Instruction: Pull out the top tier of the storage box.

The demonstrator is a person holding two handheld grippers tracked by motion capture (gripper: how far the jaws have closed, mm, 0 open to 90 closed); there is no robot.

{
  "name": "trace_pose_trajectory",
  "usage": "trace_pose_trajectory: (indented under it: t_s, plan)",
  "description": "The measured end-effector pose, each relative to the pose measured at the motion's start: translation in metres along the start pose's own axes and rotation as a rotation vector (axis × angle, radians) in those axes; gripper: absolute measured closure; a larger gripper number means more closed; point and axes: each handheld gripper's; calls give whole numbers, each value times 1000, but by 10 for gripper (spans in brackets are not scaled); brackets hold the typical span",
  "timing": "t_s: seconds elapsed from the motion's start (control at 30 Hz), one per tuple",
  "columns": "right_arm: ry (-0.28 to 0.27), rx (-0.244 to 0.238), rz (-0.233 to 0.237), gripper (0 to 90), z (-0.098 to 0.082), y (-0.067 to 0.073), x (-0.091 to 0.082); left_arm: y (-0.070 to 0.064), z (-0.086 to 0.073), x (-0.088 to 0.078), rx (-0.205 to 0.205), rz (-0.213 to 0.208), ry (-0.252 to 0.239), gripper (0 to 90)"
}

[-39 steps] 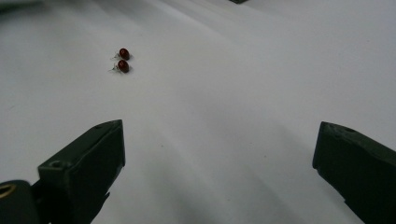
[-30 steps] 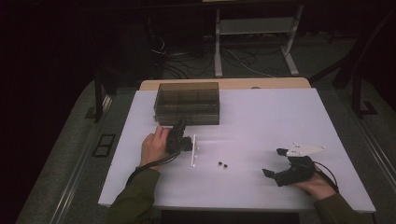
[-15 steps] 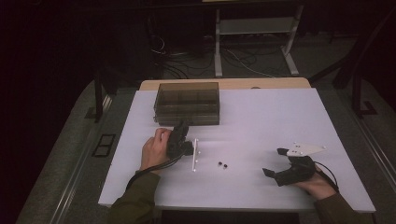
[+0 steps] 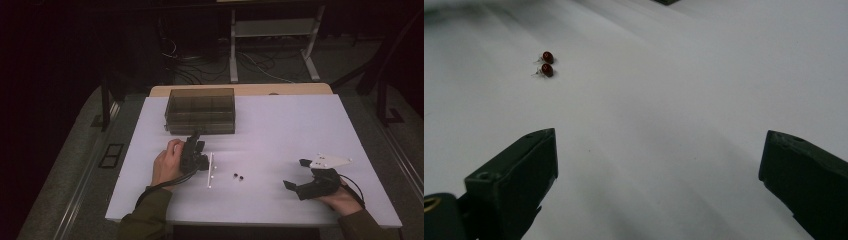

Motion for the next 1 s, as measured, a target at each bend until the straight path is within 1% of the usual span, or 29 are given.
trace_pose_trajectory:
  t_s: [0.17, 0.23, 0.33, 0.4, 0.47, 0.53, 0.7, 0.77, 0.87, 1.0]
  plan:
    - [-2, 0, -5, 19, -1, 0, -1, -2, 3, -1, 12, 3, -5, 352]
    - [-2, -1, -5, 19, -1, 0, -1, -1, 3, 0, 5, 2, -9, 339]
    - [-5, 2, -8, 19, -2, 0, -2, -2, 3, 0, -7, -12, -15, 331]
    - [-10, 6, -8, 19, -1, 0, -2, -4, 3, 0, -3, -21, -18, 330]
    - [-4, -4, -10, 19, -1, 0, -1, -4, 2, 1, -1, -28, -13, 330]
    - [-2, -7, -11, 19, -2, 0, -1, -3, 1, 1, -17, -33, -18, 327]
    - [-3, -7, -10, 19, -1, 1, 0, -2, -1, 2, -23, -45, -10, 304]
    - [-3, -9, -9, 19, -1, 1, 0, -1, -2, 2, -45, -56, -8, 297]
    - [0, -10, -8, 19, -1, 1, 0, 0, -2, 1, -55, -61, -9, 293]
    - [-4, -10, -8, 19, 0, 1, 0, 1, -2, 1, -77, -80, -14, 291]
Point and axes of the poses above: each handheld gripper's, and its own axes: x roughly forward along the jaws, z roughly out of its top, y roughly to its left, and after that the axes turned 14 degrees about y, right-handed
